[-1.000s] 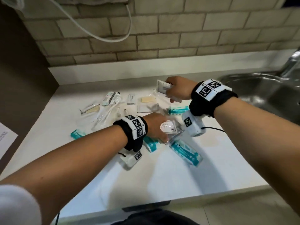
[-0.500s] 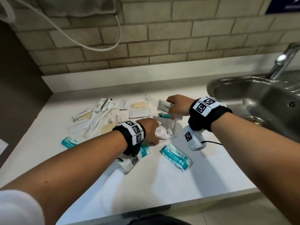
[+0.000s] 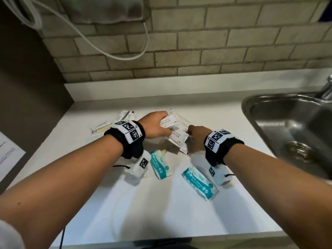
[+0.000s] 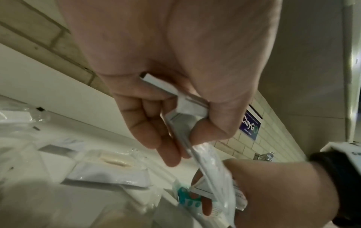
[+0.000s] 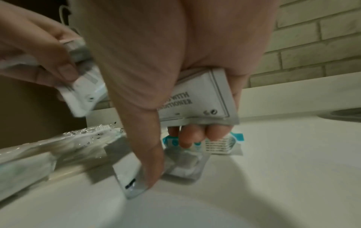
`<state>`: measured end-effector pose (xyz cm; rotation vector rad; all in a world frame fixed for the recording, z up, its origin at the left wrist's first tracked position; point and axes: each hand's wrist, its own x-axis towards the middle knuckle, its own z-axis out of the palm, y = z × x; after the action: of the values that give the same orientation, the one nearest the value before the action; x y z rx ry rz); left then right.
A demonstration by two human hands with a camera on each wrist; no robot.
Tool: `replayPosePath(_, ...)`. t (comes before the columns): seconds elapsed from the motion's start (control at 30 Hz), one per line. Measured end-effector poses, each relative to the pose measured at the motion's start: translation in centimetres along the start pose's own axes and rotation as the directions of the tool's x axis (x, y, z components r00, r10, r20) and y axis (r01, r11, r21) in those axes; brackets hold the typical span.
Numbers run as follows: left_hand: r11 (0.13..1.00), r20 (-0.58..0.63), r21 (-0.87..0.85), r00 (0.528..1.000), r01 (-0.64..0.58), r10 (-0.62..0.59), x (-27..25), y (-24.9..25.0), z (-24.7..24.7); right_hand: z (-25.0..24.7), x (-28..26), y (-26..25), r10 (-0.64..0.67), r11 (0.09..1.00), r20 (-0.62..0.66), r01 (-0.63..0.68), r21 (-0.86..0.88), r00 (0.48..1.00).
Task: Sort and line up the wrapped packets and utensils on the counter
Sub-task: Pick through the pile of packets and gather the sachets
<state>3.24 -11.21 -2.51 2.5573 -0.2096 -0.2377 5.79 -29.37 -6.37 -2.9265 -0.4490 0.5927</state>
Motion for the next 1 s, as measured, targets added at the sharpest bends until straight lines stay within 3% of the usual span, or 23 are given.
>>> replayPosePath(0.1,0.996,0.075,-0.063,0.995,0.068,-0.064,-0.3,-0.7,0.7,-0.5,0.1,0.0,-0.009,1.0,0.045,0.01,-0.022,0.999)
replayPosePath(0.23,0.994,0.216,0.05,0.97,0.102,-0.11,-0.9,-2.5,1.6,-0.7,0.2,0.2,-0.014,0.995,0.082,0.023,-0.102,0.997)
replayPosePath(0.4,0.968,0.256,0.214,0.949,0.128,-0.182,-1.7,-3.7,1.6,-0.4,-0.3,-0.7,0.011,0.997,0.159,0.0,-0.073,0.987)
replayPosePath(0.5,0.957,0.277,0.27,0.944,0.103,-0.18,-1.9,-3.8,2.0,0.2,0.9,-0.4,0.036,0.993,0.108,-0.024,-0.111,0.994)
replayPosePath(0.67,0.968,0.218,0.198,0.955,0.157,-0.2,-1.8,-3.6,2.3,0.3,1.4,-0.2,0.036,0.994,0.079,-0.027,-0.108,0.996)
replayPosePath(0.87,0.971,0.13,0.043,0.962,0.236,-0.239,-1.9,-3.9,1.9,-2.7,-0.6,-0.8,0.02,0.992,0.023,-0.023,0.124,1.0)
replayPosePath(1.0,0.97,0.124,-0.028,0.964,0.24,-0.234,-2.2,-4.4,1.6,-5.0,-1.2,-0.9,0.0,0.923,-0.09,0.034,0.384,0.996)
